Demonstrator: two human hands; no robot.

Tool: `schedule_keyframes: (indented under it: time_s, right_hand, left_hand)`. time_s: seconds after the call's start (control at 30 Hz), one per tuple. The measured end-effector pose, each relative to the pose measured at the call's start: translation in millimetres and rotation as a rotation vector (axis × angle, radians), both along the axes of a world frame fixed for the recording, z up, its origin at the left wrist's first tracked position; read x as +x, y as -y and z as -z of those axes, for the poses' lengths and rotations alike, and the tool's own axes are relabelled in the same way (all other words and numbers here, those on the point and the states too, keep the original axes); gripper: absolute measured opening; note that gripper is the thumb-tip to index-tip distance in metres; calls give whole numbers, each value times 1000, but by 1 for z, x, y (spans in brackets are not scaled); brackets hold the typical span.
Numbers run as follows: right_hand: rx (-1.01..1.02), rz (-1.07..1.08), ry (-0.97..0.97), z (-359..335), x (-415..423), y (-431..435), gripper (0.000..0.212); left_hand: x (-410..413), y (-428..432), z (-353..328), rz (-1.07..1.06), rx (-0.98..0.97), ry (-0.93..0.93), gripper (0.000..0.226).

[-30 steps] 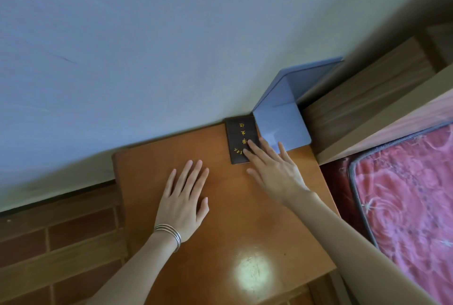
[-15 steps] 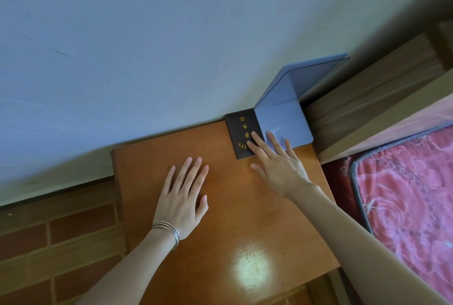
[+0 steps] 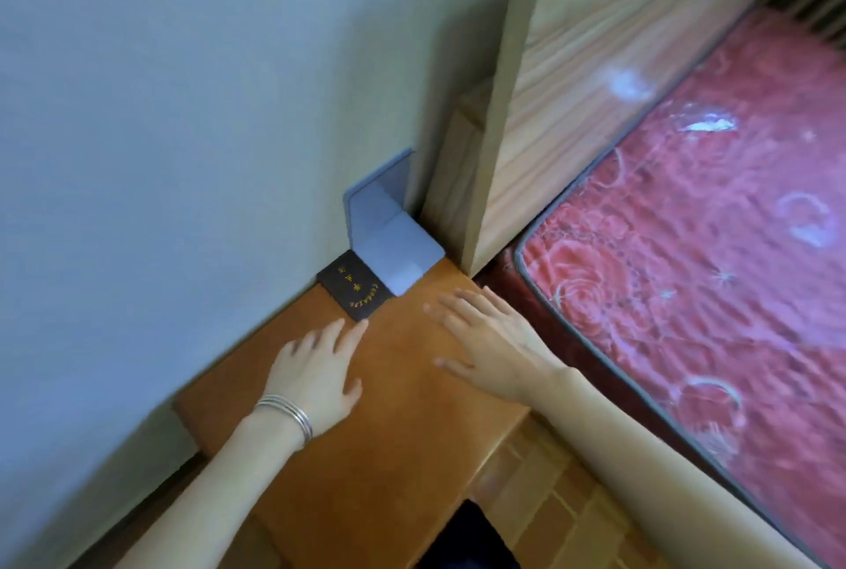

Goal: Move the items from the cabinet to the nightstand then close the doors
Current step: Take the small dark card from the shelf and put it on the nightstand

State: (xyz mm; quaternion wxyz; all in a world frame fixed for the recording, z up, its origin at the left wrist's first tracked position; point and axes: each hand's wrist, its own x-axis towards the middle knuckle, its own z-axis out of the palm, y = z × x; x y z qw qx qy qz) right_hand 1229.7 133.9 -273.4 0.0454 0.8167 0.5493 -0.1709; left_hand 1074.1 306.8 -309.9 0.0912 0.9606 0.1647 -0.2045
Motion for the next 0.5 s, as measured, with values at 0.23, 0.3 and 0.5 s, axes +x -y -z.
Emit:
schedule_keyframes:
  time_s: [0.23, 0.3, 0.5]
  right_hand:
    - [82, 441, 170, -148, -55, 133, 62]
    - [91, 594, 208, -192, -78, 176, 61]
    - [99, 1023, 426, -293, -168, 294, 59]
  left_hand:
    - [47, 72, -176, 508, -14, 452, 64]
    - [56, 110, -227, 633, -29, 510, 63]
    - [60, 228, -324, 957, -69, 630, 65]
